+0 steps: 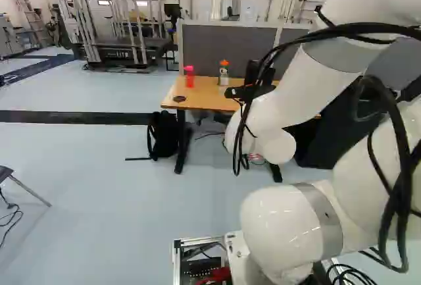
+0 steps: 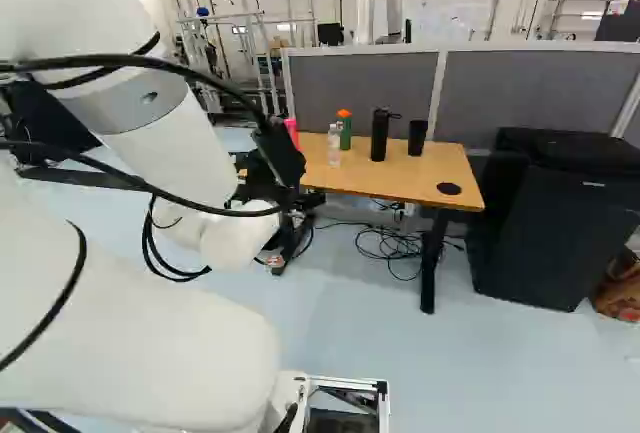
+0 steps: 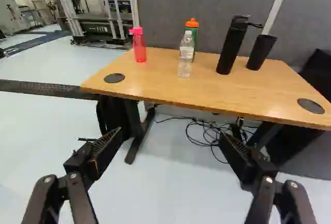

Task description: Pick up the green bottle from the table

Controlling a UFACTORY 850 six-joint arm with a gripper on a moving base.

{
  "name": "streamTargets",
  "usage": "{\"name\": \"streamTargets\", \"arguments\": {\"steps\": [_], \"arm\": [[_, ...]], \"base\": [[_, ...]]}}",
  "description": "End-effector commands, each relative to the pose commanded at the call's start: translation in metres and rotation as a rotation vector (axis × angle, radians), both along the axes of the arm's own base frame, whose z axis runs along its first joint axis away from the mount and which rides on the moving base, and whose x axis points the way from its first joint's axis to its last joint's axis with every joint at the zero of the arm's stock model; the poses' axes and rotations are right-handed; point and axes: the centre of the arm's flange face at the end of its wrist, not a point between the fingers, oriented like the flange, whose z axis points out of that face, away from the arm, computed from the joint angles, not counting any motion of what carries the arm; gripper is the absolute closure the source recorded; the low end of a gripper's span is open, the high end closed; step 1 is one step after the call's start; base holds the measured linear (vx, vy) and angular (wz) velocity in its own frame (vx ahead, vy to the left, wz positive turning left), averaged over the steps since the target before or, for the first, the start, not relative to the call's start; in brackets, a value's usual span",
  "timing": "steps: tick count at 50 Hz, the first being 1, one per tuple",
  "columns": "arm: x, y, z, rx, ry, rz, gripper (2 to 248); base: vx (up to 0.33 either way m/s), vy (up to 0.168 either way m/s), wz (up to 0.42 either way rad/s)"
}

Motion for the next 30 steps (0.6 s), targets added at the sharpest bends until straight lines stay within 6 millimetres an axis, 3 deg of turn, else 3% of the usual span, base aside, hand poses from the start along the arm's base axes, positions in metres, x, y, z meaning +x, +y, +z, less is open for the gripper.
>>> {"name": "streamTargets", "arguments": {"steps": [30], "arm": [[0.0, 0.0, 0.0, 0.0, 0.0, 0.0, 3]], "base": [[0.0, 0.0, 0.0]]}}
